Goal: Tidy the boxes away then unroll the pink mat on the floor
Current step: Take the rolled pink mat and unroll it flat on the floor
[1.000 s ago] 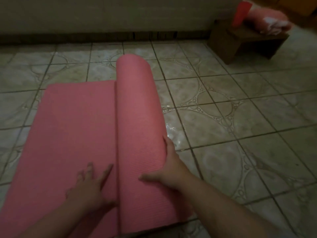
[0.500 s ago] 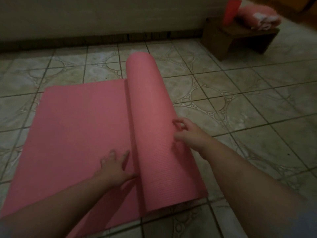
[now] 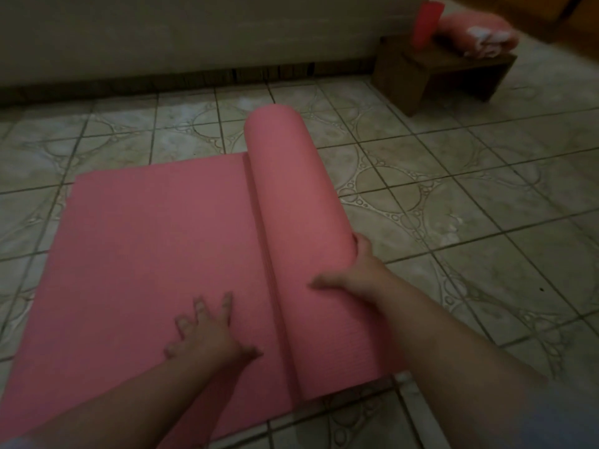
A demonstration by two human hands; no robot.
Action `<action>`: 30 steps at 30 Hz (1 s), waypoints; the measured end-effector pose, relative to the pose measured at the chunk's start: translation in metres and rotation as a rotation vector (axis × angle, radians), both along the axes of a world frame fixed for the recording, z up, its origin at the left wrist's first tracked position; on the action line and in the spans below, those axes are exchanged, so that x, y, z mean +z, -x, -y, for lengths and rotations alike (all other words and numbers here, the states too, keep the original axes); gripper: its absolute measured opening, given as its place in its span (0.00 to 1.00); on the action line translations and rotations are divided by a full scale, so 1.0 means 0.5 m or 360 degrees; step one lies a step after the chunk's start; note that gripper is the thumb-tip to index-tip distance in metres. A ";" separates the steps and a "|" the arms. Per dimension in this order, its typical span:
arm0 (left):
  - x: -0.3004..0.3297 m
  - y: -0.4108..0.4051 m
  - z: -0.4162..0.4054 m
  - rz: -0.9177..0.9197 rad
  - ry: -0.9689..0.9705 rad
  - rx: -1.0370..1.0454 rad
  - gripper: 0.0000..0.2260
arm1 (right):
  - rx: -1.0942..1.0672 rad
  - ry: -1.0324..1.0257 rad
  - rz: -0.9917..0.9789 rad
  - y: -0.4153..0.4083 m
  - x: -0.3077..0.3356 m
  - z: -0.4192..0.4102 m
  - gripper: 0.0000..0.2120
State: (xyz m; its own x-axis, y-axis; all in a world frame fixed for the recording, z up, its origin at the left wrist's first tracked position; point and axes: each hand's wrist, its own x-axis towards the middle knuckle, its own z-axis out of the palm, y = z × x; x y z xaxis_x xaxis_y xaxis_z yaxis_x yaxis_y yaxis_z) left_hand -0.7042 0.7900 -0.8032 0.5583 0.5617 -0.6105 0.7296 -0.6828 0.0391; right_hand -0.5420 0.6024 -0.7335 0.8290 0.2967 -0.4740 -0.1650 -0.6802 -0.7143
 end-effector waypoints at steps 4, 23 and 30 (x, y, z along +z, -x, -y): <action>0.001 0.012 0.003 0.0046 -0.0035 0.0023 0.55 | -0.0041 -0.0256 -0.0116 -0.028 0.003 0.030 0.62; -0.015 0.166 -0.128 -0.0185 -0.0217 0.0059 0.56 | -0.0063 -0.0613 -0.0380 0.068 -0.037 0.005 0.58; -0.022 0.139 -0.115 0.0080 -0.0187 0.0153 0.52 | -0.0118 -0.0525 -0.0299 0.022 -0.001 0.014 0.34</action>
State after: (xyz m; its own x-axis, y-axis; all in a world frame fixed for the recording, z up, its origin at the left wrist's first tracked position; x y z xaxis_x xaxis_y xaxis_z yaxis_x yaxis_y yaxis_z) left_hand -0.7735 0.8477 -0.8141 0.5269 0.6798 -0.5102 0.7908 -0.6120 0.0012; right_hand -0.5531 0.5955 -0.7340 0.7618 0.4014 -0.5084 -0.3535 -0.4000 -0.8456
